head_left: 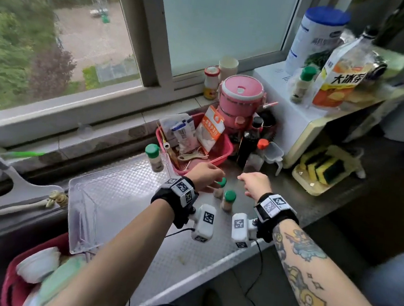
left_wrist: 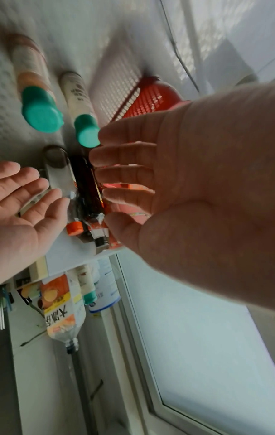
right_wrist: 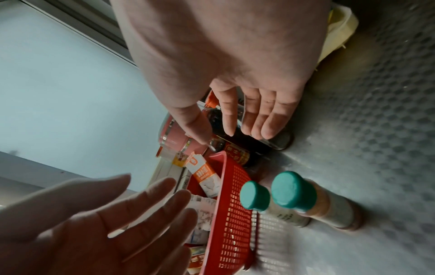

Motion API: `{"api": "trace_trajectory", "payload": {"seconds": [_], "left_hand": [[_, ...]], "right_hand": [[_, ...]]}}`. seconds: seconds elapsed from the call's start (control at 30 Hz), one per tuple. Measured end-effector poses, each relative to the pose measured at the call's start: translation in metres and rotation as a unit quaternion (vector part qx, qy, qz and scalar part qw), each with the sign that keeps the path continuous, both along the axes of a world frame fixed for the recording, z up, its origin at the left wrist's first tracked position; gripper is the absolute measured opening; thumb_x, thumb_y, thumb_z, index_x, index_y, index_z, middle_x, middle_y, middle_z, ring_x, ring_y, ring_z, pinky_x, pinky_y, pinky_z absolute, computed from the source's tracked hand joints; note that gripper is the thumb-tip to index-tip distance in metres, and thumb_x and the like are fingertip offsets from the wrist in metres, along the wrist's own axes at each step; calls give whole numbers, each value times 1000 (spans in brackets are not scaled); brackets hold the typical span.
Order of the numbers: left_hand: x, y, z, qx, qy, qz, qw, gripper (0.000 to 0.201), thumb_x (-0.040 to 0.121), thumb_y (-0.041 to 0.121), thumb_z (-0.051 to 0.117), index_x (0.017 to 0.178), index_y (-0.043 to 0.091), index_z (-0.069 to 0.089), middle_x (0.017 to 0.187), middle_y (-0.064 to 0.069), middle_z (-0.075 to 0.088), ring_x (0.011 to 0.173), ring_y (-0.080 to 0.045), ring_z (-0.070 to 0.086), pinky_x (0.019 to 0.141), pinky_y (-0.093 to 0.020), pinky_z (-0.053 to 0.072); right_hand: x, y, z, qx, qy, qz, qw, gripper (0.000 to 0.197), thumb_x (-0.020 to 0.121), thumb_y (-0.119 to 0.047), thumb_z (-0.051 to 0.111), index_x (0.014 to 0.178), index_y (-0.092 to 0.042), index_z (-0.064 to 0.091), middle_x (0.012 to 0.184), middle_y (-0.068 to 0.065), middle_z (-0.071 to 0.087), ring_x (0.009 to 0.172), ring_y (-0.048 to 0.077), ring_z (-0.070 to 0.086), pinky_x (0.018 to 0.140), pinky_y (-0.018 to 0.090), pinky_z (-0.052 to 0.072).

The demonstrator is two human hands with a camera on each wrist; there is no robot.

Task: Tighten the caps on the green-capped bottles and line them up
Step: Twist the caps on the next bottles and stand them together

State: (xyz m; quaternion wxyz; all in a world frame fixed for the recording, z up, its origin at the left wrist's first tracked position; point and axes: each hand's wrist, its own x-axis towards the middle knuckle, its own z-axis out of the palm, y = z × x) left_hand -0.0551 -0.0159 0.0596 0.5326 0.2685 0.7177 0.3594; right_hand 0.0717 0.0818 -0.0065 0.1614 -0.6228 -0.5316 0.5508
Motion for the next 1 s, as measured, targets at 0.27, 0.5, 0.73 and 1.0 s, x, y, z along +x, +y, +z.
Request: {"api": "trace_trajectory", "payload": {"seconds": [0.27,0.5,0.73,1.0], "left_hand": [[13,18,-44,-79,5,16,997,10,82,14,51,73,17,56,71,-3,53,67,-16,55,64,-29,47],[18,21,-78,-114,-12,49,992,21,83,19,53,98,8,61,90,-9,55,78,-20,53,69,-32,50],[23,22,-90,-124,-56,72,988,32,89,14,49,119,8,57,85,-6,54,84,-23,55,68,-33,51],[29,22,-96,-83,-97,95,987,19,84,-5,47,79,9,58,79,-18,55,56,-20,56,52,-24,48]], "right_hand": [[4,4,-38,-43,-46,33,997,14,64,-28,70,61,-17,61,59,4,54,72,29,54,74,41,51],[3,-1,-68,-87,-47,62,993,35,53,-33,70,82,-15,70,73,5,59,74,25,53,76,39,47],[1,-6,-73,-103,-34,73,991,30,53,-37,67,78,-20,68,85,7,66,84,25,59,86,43,54],[5,-9,-72,-118,-15,67,991,19,55,-34,66,70,-22,69,81,6,70,79,25,63,74,36,51]]}}
